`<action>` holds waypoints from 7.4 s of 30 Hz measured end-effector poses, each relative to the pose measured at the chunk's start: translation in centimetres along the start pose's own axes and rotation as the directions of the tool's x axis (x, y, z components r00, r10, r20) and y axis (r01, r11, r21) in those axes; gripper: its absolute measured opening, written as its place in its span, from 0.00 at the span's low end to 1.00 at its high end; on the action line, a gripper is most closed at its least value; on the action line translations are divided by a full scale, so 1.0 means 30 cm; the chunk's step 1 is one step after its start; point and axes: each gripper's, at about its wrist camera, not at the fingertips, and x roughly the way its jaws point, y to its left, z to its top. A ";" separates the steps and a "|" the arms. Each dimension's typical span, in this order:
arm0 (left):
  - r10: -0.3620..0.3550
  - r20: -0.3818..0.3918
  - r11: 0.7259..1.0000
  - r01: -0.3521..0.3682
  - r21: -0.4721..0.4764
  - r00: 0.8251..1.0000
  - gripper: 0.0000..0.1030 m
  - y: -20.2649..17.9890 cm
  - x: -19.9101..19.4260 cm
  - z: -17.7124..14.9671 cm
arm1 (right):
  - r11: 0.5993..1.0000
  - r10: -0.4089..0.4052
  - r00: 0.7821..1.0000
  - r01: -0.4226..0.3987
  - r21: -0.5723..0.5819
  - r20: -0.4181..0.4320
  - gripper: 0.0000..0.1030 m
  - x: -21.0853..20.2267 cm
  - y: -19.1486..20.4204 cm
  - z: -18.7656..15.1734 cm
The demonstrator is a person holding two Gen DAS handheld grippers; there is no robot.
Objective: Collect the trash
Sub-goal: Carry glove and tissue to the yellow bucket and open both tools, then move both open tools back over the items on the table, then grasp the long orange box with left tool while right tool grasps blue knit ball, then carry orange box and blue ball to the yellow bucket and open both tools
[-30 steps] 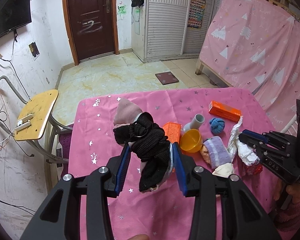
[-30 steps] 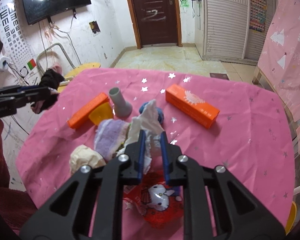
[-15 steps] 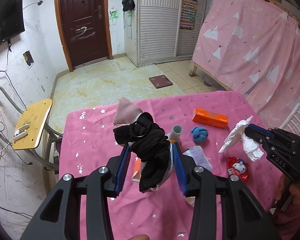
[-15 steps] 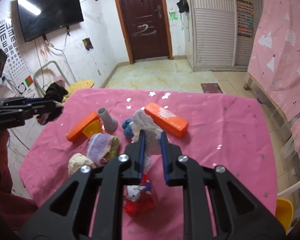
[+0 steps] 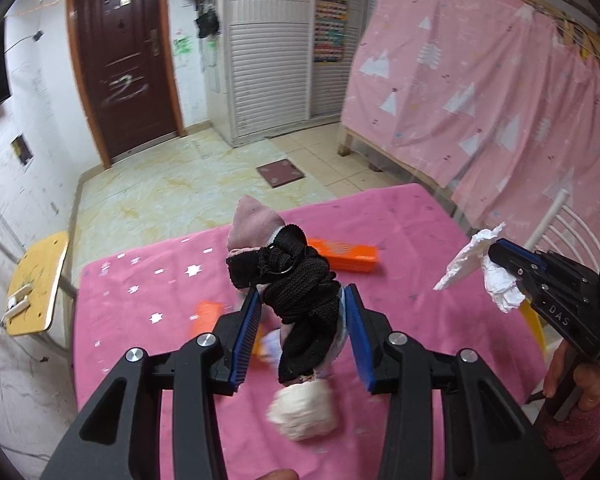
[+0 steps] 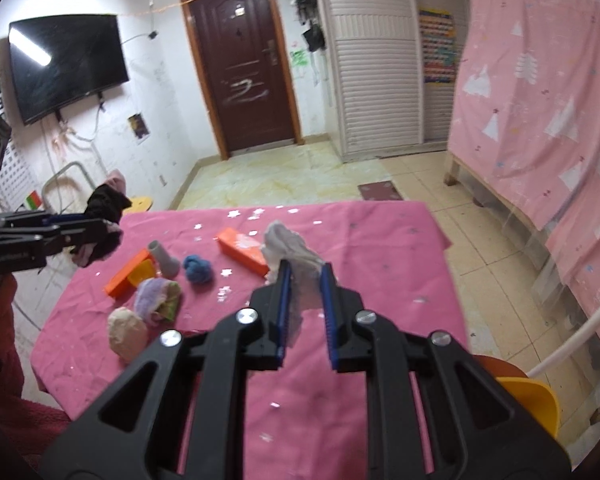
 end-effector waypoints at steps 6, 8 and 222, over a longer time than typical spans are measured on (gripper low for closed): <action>-0.084 -0.011 0.993 0.084 0.083 0.996 0.34 -0.187 0.032 0.031 | 0.996 -0.067 0.997 0.065 0.062 0.037 0.14 -0.095 -0.138 -0.031; -0.105 -0.020 0.987 0.106 0.119 0.994 0.34 -0.251 0.046 0.035 | 0.994 -0.083 0.996 0.080 0.077 0.045 0.14 -0.119 -0.177 -0.042; -0.282 -0.280 0.753 0.393 0.528 0.918 0.27 -1.210 0.213 -0.123 | 0.888 -0.335 0.940 0.289 0.357 0.072 0.29 -0.398 -0.737 -0.265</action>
